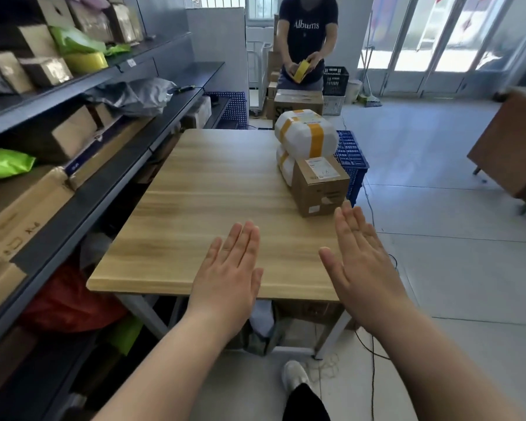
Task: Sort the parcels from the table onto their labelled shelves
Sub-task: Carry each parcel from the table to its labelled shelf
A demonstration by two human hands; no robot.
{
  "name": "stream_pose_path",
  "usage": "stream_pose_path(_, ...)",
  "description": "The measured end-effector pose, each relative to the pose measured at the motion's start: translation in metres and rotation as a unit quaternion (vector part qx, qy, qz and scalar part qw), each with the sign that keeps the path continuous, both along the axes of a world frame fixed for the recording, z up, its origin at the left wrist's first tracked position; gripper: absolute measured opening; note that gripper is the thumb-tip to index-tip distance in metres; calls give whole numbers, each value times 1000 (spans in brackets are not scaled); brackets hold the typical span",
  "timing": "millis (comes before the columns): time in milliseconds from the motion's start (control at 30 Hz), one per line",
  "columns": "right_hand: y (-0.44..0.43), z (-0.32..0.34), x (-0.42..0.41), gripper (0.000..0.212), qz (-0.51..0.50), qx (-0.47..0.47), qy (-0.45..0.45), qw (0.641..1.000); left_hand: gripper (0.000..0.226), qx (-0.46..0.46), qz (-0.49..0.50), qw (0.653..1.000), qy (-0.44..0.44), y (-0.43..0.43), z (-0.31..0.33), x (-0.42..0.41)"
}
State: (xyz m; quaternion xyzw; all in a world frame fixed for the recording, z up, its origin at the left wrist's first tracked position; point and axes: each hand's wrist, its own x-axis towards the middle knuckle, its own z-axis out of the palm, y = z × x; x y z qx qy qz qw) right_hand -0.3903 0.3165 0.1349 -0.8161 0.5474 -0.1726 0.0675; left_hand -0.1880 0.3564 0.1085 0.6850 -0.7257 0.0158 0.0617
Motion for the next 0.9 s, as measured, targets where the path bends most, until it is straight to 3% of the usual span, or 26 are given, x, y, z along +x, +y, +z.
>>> stream_pose_path(233, -126, -15, -12, 72, -22, 26, -11, 999, 54, 22, -10, 1000, 7, -128, -2, -20)
stream_pose_path(533, -298, -46, -52, 69, -31, 104, -8, 994, 62, 128, 17, 978, 164, -300, -36, -62)
stream_pose_path(733, -391, -85, -69, 67, -68, 180, -20, 981, 61, 187, 78, 923, 327, -379, -69, -83)
stream_pose_path(900, -437, -112, -67, 68, -78, 238, -30, 968, 62, 210, 140, 887, 386, -424, -99, -87)
